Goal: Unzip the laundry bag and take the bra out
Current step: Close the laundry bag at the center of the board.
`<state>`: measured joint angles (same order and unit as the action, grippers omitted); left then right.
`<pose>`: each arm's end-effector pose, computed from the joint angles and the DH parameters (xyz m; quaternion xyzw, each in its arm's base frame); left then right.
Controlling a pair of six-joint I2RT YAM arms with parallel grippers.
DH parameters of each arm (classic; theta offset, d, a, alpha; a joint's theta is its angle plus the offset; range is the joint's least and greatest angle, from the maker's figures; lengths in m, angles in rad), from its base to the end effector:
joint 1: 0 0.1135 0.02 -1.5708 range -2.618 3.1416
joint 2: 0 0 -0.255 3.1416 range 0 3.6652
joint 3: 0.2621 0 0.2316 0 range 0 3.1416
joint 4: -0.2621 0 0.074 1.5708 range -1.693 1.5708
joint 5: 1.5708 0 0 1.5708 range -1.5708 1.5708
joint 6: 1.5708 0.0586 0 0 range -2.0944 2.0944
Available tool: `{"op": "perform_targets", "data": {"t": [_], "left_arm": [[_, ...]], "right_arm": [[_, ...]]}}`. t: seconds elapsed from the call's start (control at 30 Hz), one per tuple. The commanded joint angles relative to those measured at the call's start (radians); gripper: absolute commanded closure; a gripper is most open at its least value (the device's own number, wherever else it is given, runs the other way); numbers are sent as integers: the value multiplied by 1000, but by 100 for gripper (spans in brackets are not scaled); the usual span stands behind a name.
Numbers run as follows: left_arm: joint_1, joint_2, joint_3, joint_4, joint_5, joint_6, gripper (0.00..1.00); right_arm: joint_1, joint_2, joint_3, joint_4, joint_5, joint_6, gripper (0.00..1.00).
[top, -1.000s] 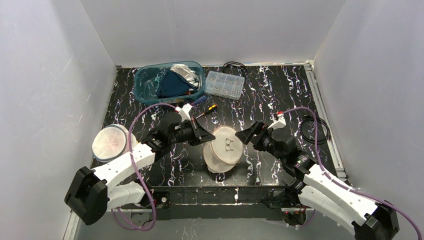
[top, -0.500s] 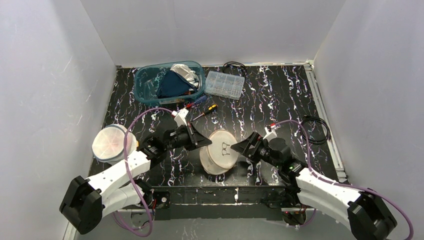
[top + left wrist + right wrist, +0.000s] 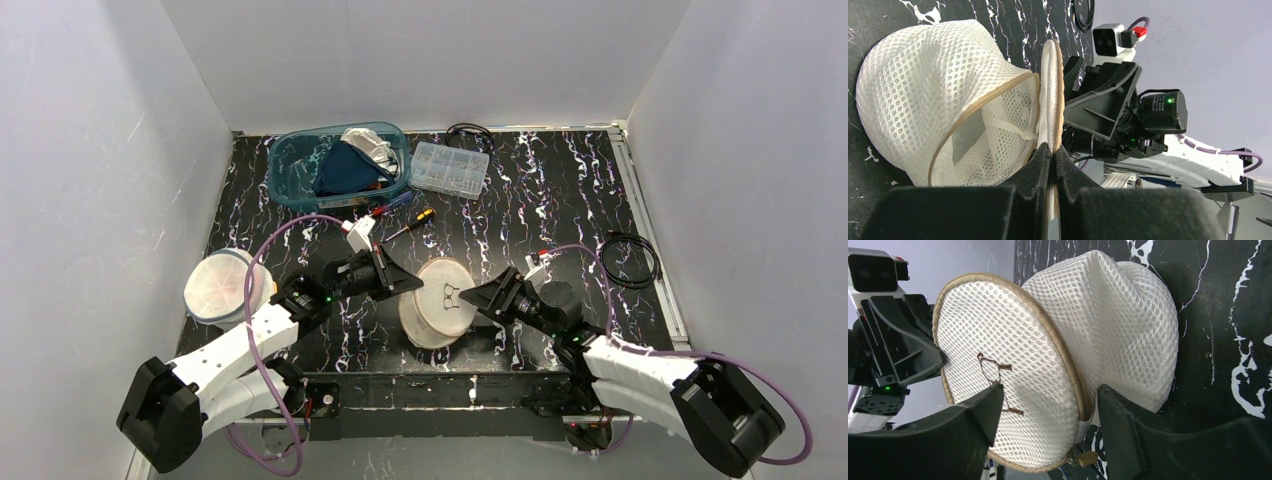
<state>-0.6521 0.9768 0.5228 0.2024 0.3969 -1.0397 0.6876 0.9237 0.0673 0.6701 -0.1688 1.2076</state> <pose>0.1680 -0.1568 0.2488 -0.0306 0.7835 -0.5530 0.2817 0.1388 0.1267 0.1629 0.1452 0.7551 0.5543 0.3185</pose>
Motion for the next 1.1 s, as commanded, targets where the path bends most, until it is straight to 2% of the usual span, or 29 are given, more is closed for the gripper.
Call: {"op": "perform_targets", "data": {"t": [0.0, 0.1, 0.17, 0.27, 0.37, 0.47, 0.63, 1.07], "left_arm": [[-4, -34, 3, 3, 8, 10, 100], [-4, -43, 0, 0, 7, 10, 100], [-4, -52, 1, -16, 3, 15, 100], [-4, -74, 5, -61, -14, 41, 100], [-4, -93, 31, -173, -66, 104, 100], [-4, -102, 57, -294, -114, 169, 100], [-4, -104, 77, -411, -201, 238, 100], [-4, 23, 62, -435, -326, 283, 100]], "right_arm": [[-3, 73, 0, 164, -30, 21, 33], [-3, 100, 8, 179, -30, 28, 55], [-3, 75, 25, 143, -18, 21, 67], [-3, -1, 78, -6, -4, -39, 78], [-3, -74, 163, -261, 18, -130, 98], [-3, -93, 239, -459, 41, -216, 99], [-3, -39, 316, -606, 34, -289, 99], [44, 99, 404, -668, 119, -331, 99]]}}
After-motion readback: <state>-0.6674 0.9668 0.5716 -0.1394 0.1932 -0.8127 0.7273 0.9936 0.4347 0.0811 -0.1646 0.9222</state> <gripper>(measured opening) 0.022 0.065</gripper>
